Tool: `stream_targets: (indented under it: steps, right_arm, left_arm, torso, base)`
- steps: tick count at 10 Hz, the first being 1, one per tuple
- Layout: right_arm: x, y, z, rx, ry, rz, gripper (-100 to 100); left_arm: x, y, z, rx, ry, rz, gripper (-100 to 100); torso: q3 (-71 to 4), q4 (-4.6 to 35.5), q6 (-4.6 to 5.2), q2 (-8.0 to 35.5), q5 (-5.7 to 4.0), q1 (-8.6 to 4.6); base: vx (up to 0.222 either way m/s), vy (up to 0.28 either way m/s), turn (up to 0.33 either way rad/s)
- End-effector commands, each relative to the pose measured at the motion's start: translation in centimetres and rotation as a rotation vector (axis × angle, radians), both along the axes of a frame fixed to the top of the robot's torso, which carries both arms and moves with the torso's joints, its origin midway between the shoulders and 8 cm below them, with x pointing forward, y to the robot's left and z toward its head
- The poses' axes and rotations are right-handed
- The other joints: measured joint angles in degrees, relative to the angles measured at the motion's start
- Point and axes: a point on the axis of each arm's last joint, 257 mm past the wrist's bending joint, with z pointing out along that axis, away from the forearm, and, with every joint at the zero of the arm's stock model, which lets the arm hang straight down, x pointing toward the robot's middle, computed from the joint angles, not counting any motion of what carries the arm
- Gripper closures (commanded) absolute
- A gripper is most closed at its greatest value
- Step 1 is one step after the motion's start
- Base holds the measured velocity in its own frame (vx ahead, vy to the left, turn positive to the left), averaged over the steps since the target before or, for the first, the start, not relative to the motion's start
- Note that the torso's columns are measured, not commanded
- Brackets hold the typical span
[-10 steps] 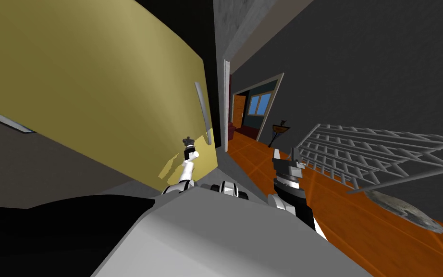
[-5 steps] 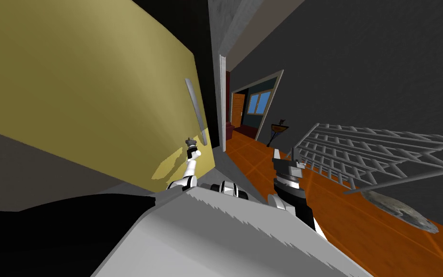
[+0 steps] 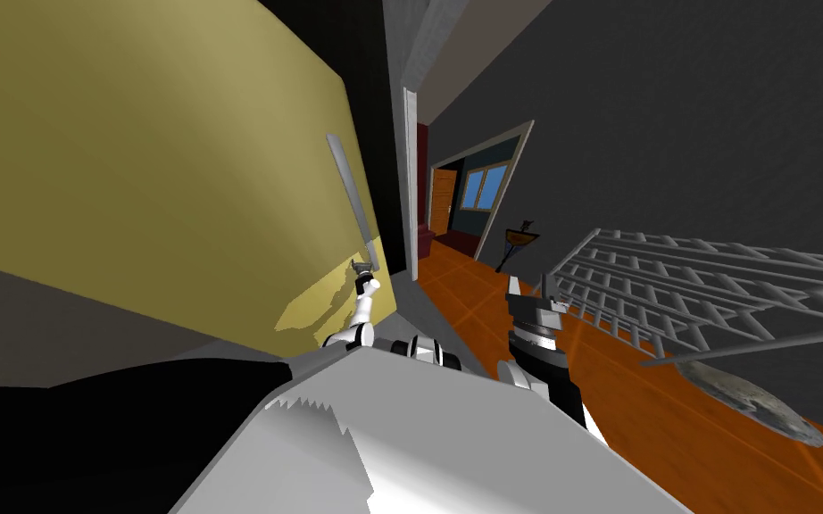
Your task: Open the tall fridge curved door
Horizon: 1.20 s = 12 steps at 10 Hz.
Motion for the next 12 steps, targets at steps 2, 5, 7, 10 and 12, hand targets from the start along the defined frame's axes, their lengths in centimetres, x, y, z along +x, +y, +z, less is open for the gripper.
stream_targets:
  steps: [2,5,7,10,12]
  right_arm:
    - [0.0,0.0,0.0,0.0,0.0,0.0,0]
    - [0.0,0.0,0.0,0.0,0.0,0.0,0]
    - [0.0,0.0,0.0,0.0,0.0,0.0,0]
    - [0.0,0.0,0.0,0.0,0.0,0.0,0]
    - [0.0,0.0,0.0,0.0,0.0,0.0,0]
  left_arm:
    - [1.0,-2.8,-2.1,-0.059,0.022,-0.037,-100]
    - [1.4,-5.1,-3.7,-0.11,0.029,-0.057,-100]
    - [1.0,-3.5,-2.4,-0.09,0.007,-0.027,-100]
    - [0.8,-1.7,-0.8,-0.077,-0.012,-0.004,100]
    - [2.2,-4.2,-0.6,-0.078,-0.014,-0.062,100]
  torso:
    - [-0.31,-0.19,0.13,-0.49,0.01,-0.2]
    - [-0.33,-0.24,0.14,-0.54,0.03,-0.25]
    - [-0.27,-0.19,0.18,-0.44,-0.01,-0.34]
    - [-0.08,0.02,-0.27,-0.1,-0.05,0.03]
    - [0.52,0.46,-0.75,0.91,-0.26,-0.03]
  base:
    - [-0.005,-0.007,-0.007]
    - [0.006,-0.011,0.018]
    - [0.001,-0.005,0.012]
    - [0.028,0.042,0.087]
    - [-0.238,0.043,-0.08]
